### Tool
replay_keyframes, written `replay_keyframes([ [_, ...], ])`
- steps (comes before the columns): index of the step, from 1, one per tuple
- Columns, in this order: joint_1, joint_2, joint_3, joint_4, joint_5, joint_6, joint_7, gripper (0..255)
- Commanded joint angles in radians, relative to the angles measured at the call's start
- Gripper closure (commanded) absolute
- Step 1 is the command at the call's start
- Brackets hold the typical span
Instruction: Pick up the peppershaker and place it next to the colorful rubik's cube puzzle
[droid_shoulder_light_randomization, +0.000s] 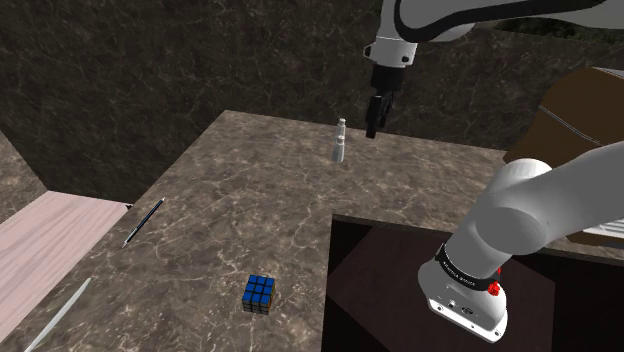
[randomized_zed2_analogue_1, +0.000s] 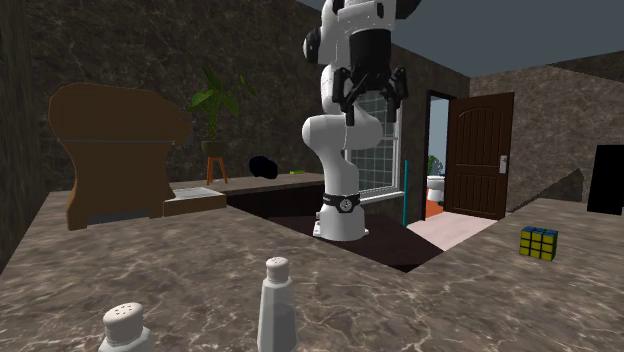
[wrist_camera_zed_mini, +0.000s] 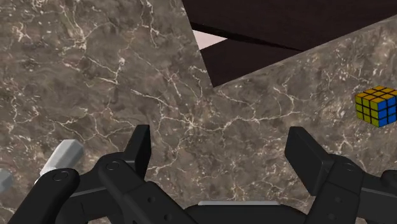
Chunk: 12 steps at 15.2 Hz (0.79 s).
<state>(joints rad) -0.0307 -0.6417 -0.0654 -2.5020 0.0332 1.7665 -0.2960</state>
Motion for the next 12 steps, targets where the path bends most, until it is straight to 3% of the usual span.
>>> replay_keyframes([
  [1, -0.011, 0.046, -0.023, -0.013, -0.014, 0.074, -0.029, 0],
  [12, -0.045, 0.400, -0.148, 0.069, -0.016, 0.409, -0.203, 0],
])
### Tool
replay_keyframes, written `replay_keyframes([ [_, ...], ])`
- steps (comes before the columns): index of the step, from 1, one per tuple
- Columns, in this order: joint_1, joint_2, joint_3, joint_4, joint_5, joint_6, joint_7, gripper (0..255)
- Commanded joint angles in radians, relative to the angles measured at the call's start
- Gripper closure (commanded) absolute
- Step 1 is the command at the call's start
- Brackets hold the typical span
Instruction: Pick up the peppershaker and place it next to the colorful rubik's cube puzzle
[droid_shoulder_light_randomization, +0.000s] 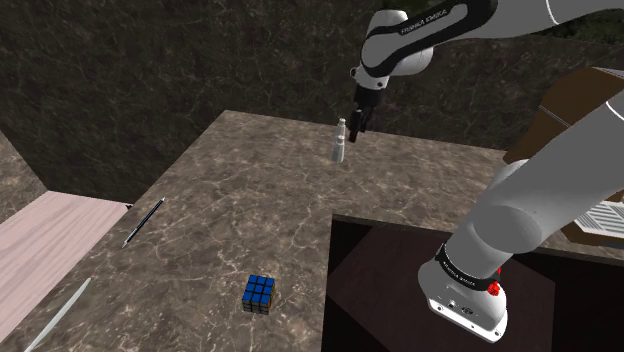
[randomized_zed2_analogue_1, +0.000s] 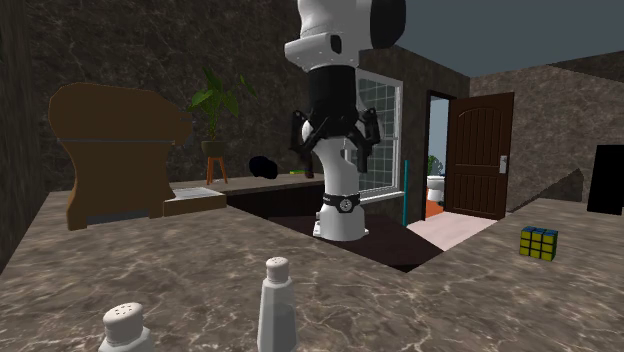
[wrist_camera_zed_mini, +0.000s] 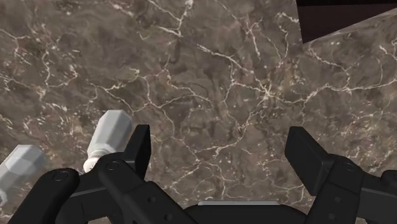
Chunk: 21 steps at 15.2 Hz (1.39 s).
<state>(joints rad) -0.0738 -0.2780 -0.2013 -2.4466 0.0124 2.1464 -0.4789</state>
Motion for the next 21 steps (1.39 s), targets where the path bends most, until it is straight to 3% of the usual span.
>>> replay_keyframes([
  [1, -0.004, 0.072, -0.022, 0.030, 0.013, 0.055, -0.038, 0],
  [12, -0.052, 0.477, -0.076, 0.291, 0.189, 0.238, -0.266, 0],
  [21, -0.060, 0.554, -0.057, 0.279, 0.233, 0.322, -0.296, 0],
])
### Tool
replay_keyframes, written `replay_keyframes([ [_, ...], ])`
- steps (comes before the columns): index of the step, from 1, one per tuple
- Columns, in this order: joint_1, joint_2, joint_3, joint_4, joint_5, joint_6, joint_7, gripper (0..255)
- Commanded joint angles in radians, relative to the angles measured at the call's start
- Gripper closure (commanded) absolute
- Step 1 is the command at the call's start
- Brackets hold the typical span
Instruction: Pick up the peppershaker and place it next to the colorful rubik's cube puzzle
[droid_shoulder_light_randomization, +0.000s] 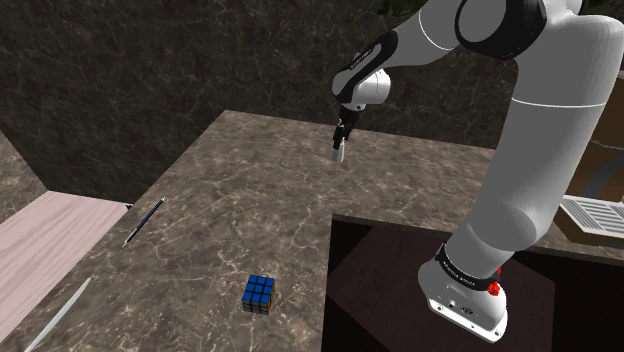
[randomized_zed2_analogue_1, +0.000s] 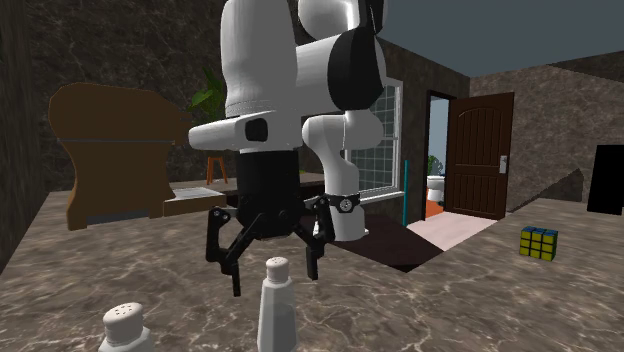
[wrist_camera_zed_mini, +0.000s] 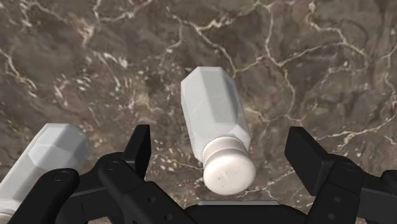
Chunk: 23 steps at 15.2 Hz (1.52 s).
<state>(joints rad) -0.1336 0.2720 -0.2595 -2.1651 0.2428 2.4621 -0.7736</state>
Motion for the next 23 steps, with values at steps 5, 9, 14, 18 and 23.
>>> replay_keyframes([
  [5, 0.000, 0.004, 0.001, -0.002, 0.003, 0.006, -0.002, 0],
  [9, 0.000, 0.004, 0.001, -0.002, 0.003, 0.006, -0.002, 255],
  [14, 0.000, 0.004, 0.001, -0.002, 0.003, 0.006, -0.002, 255],
  [18, 0.001, -0.006, -0.001, -0.001, -0.003, -0.005, 0.003, 255],
  [23, 0.009, -0.054, -0.012, 0.011, -0.033, -0.061, 0.027, 255],
])
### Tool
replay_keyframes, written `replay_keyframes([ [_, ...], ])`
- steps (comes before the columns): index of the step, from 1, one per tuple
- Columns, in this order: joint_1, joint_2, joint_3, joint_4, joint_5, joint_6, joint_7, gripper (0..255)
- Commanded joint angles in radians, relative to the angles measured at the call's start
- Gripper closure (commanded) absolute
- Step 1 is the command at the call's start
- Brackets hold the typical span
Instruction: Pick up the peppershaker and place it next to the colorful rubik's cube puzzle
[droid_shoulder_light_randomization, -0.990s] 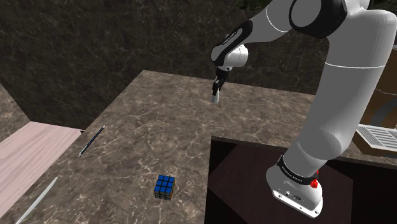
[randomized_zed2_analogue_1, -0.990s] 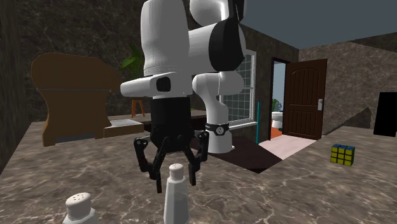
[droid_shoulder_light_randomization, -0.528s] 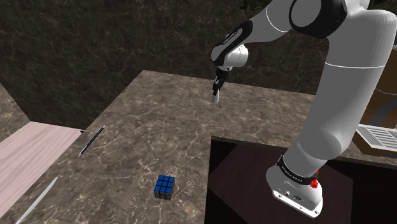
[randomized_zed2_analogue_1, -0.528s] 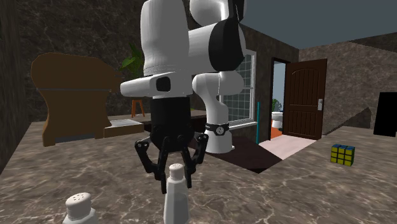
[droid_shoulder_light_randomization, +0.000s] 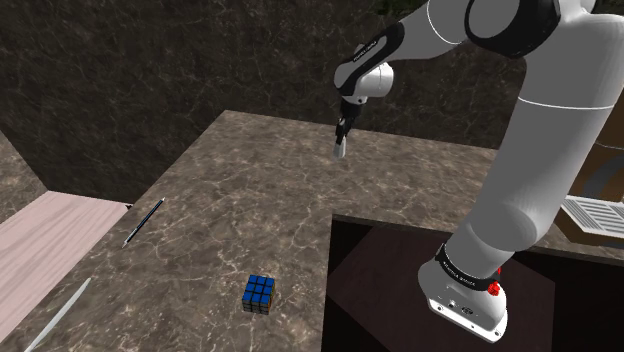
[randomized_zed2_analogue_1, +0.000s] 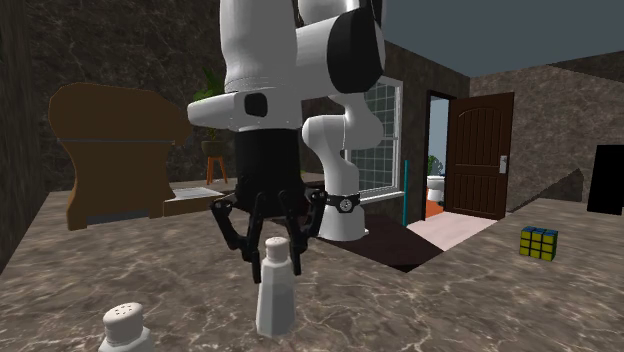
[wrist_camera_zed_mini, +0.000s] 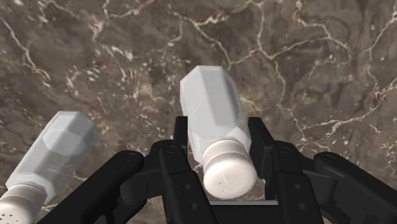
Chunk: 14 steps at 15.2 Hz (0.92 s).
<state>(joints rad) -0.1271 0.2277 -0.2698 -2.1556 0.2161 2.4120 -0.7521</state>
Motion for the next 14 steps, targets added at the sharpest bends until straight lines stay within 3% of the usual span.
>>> replay_keyframes([
  [1, 0.003, -0.019, -0.004, 0.005, -0.012, -0.023, 0.011, 255],
  [14, 0.012, -0.123, -0.017, 0.064, -0.072, -0.178, 0.061, 255],
])
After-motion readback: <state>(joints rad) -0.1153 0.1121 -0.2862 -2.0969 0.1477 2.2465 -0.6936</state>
